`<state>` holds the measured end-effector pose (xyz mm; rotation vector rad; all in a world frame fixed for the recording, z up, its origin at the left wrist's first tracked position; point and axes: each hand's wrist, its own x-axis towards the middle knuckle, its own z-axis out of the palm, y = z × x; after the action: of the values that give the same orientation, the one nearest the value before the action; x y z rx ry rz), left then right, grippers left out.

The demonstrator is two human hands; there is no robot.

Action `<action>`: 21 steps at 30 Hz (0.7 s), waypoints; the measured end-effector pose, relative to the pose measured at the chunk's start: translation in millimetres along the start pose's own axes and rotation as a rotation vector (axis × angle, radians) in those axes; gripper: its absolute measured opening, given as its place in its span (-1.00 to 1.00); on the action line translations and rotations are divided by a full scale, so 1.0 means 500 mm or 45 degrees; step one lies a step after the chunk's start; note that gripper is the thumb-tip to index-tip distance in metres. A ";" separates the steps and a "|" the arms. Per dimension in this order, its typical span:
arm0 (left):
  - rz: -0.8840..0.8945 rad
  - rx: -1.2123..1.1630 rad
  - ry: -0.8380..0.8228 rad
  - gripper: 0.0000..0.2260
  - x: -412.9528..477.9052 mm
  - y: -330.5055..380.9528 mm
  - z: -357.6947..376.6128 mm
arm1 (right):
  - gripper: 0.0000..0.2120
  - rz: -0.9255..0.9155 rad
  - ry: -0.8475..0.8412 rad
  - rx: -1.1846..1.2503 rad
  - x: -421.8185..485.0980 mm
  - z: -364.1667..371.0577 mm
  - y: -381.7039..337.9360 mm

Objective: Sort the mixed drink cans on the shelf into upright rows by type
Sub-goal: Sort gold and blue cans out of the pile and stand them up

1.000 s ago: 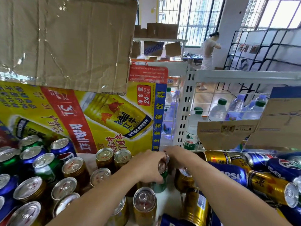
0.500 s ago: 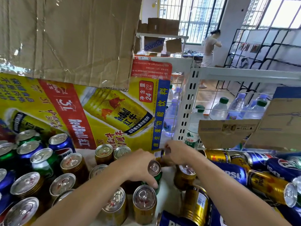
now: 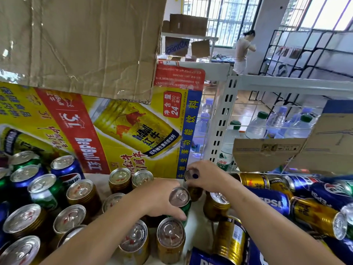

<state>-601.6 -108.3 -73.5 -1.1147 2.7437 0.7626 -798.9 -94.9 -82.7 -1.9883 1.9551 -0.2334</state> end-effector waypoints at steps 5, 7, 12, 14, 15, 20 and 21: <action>-0.007 0.052 -0.009 -0.47 0.001 0.005 -0.002 | -0.50 0.078 -0.019 0.062 -0.017 -0.001 0.014; -0.011 0.041 -0.030 -0.47 0.002 0.010 -0.004 | -0.38 0.097 -0.060 -0.004 -0.018 0.009 0.010; -0.005 0.028 -0.025 -0.46 -0.001 0.012 -0.005 | -0.25 0.175 -0.116 -0.056 -0.005 0.029 -0.005; 0.003 0.015 -0.005 -0.47 -0.006 0.009 -0.004 | -0.25 0.191 -0.104 0.050 -0.004 0.025 -0.004; 0.002 0.017 0.004 -0.47 -0.009 0.008 -0.003 | -0.25 0.197 -0.085 0.117 -0.004 0.024 -0.003; -0.003 0.059 0.065 -0.48 -0.012 0.006 0.001 | -0.43 0.240 -0.044 0.101 0.003 0.032 -0.021; 0.004 0.052 0.076 -0.48 -0.011 0.003 0.003 | -0.50 0.243 -0.015 0.070 0.008 0.037 -0.026</action>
<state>-598.8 -103.1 -72.5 -1.1439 2.7967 0.6807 -779.8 -96.9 -95.8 -1.7511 2.0914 -0.2244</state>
